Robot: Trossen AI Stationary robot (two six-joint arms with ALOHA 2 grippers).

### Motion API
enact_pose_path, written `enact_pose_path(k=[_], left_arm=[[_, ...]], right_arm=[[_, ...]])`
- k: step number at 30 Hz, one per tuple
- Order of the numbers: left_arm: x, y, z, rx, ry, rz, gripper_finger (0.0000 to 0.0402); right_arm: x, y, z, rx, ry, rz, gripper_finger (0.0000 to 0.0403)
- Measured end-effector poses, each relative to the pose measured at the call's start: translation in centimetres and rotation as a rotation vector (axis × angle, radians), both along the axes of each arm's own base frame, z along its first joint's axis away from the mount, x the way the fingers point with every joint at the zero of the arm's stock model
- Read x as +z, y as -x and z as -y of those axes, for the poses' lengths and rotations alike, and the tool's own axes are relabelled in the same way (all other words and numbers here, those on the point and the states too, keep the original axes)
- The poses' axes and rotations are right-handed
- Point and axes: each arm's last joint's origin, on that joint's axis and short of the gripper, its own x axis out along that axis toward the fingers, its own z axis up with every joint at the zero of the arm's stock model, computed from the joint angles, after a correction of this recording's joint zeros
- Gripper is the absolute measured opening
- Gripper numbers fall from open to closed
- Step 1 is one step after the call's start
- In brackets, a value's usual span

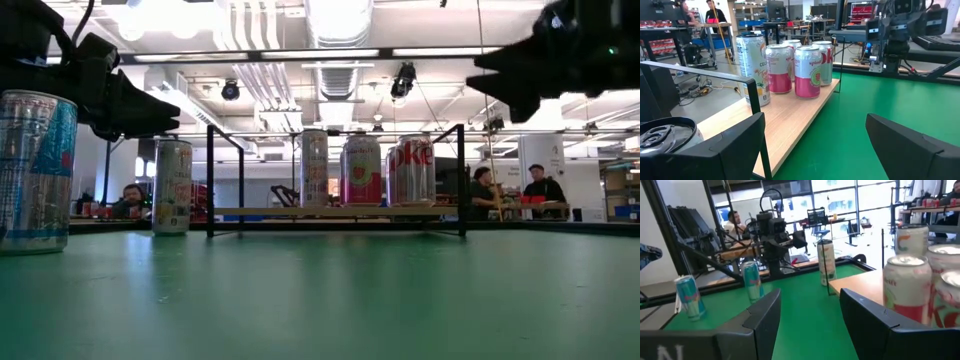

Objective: Place canned beverage on shelf
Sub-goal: Put the black and white soda can on the shelf aligned with the other black and white soda can

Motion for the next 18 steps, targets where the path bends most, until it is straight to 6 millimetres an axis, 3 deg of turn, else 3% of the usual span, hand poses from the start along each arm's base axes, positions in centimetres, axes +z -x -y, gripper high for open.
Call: enact_pose_path(k=[5, 18], left_arm=[[0.0, 0.0, 0.0, 0.0, 0.0, 0.0, 0.0332], [0.0, 0.0, 0.0, 0.0, 0.0, 0.0, 0.0332]], right_arm=[[-1.2, 0.9, 0.1, 0.0, 0.0, 0.013, 0.0194], [-1.9, 0.9, 0.2, -0.019, -0.03, -0.051, 0.0194]])
